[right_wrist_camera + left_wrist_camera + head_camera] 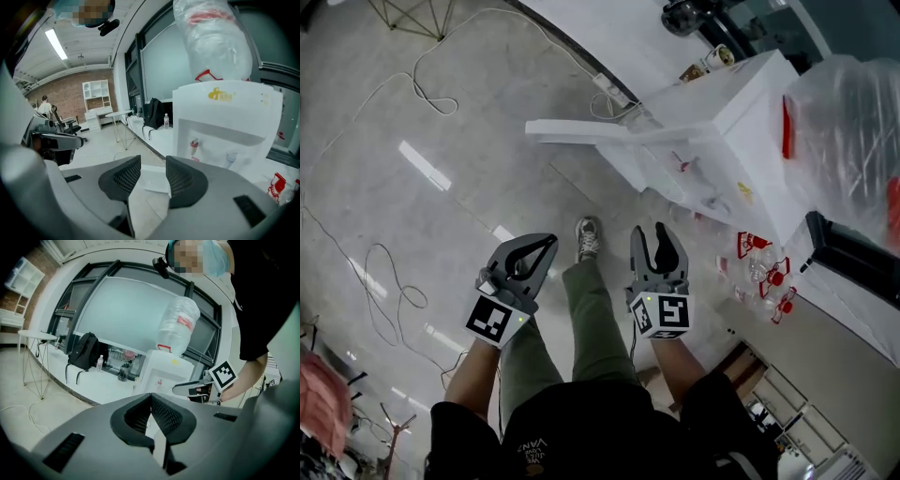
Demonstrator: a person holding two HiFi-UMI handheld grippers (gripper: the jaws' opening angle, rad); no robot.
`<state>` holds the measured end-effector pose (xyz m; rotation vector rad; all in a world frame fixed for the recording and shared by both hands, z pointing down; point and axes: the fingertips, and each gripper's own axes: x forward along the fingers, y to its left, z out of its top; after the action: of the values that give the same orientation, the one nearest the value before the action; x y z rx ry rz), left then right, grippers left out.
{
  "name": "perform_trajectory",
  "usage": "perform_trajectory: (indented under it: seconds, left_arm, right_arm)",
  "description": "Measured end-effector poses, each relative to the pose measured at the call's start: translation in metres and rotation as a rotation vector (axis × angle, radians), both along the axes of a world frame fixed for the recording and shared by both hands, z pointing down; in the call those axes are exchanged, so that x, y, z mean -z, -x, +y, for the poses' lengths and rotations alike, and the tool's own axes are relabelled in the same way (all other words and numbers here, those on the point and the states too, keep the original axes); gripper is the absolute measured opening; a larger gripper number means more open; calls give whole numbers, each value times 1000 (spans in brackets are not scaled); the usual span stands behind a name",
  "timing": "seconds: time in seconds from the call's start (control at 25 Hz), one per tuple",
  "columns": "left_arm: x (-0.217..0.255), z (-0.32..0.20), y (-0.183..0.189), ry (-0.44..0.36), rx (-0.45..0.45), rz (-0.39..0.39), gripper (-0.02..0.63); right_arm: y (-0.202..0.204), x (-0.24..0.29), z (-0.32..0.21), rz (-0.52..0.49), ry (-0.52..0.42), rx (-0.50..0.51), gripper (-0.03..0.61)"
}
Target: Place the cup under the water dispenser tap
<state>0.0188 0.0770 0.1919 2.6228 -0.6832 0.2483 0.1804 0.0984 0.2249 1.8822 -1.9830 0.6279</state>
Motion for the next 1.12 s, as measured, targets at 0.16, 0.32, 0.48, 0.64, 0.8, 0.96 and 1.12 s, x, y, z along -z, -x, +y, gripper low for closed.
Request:
perform_trajectory:
  seconds: [0.16,0.32,0.48,0.64,0.8,0.96,1.12]
  left_arm:
    - [-46,-1,-6,35,1,-21,20]
    - [-85,-7,-13,-1,-43,-40,20]
    - [-120,-12,-12,-40,-80,-68,20]
    - [-163,-14,-7,-6,-73,-82,20]
    - [-205,-10,-4,28,-68,-89,20]
    - [-247,-4,-3,71,-56,-92,20]
    - [-275,-4,-4,89,-47,-87,19]
  right_arm:
    - [-1,-53,-8,-3,44,21,151]
    - [-5,-111,-15,23,88,33,152]
    - [-5,-173,-20,44,144,52,152]
    - [-13,-240,-23,91,216,58,152]
    - [-27,-307,-19,145,298,51,152]
    - [-46,-373,-16,187,376,17,152]
    - [-72,-427,-19,251,433,-43,152]
